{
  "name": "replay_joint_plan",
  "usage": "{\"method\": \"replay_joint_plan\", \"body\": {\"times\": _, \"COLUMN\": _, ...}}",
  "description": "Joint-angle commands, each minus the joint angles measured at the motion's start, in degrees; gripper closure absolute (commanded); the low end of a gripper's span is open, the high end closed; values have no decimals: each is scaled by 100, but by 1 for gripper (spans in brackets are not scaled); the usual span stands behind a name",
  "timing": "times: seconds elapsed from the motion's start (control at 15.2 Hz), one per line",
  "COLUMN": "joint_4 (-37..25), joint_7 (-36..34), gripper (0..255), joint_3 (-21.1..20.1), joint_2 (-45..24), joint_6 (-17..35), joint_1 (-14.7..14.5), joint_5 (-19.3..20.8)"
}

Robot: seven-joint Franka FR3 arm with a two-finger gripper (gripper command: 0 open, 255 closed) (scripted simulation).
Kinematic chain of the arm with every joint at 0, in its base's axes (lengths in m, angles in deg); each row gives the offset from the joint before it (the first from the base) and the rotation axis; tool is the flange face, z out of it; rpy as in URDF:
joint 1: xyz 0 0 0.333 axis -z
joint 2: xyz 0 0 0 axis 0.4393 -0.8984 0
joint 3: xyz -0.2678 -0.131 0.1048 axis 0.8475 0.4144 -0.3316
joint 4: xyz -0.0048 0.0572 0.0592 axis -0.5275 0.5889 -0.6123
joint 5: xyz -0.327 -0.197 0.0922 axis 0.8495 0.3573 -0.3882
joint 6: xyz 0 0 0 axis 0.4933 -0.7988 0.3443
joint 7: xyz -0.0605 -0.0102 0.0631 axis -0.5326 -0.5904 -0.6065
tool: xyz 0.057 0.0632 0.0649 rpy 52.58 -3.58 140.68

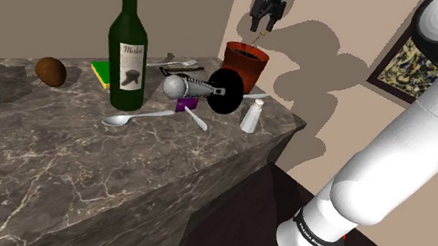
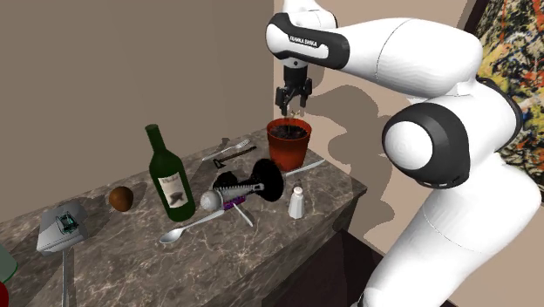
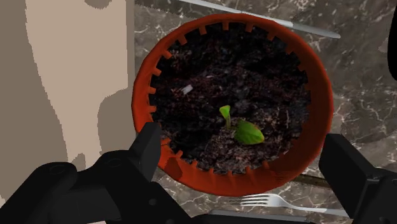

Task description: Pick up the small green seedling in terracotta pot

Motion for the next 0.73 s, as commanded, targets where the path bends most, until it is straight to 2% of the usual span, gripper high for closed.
{"method": "replay_joint_plan", "body": {"times": 0.0, "joint_4": 201, "joint_7": -11, "gripper": 0, "joint_3": -1, "joint_2": 44, "joint_6": 163, "joint_1": 0, "joint_5": 10}}
{"method": "replay_joint_plan", "body": {"times": 0.2, "joint_4": 361, "joint_7": -22, "gripper": 0, "joint_3": -3, "joint_2": 76, "joint_6": 292, "joint_1": -1, "joint_5": 18}}
{"method": "replay_joint_plan", "body": {"times": 0.26, "joint_4": 348, "joint_7": -11, "gripper": 255, "joint_3": 3, "joint_2": 63, "joint_6": 292, "joint_1": 3, "joint_5": 14}}
{"method": "replay_joint_plan", "body": {"times": 0.66, "joint_4": 358, "joint_7": -11, "gripper": 255, "joint_3": 3, "joint_2": 68, "joint_6": 297, "joint_1": 3, "joint_5": 16}}
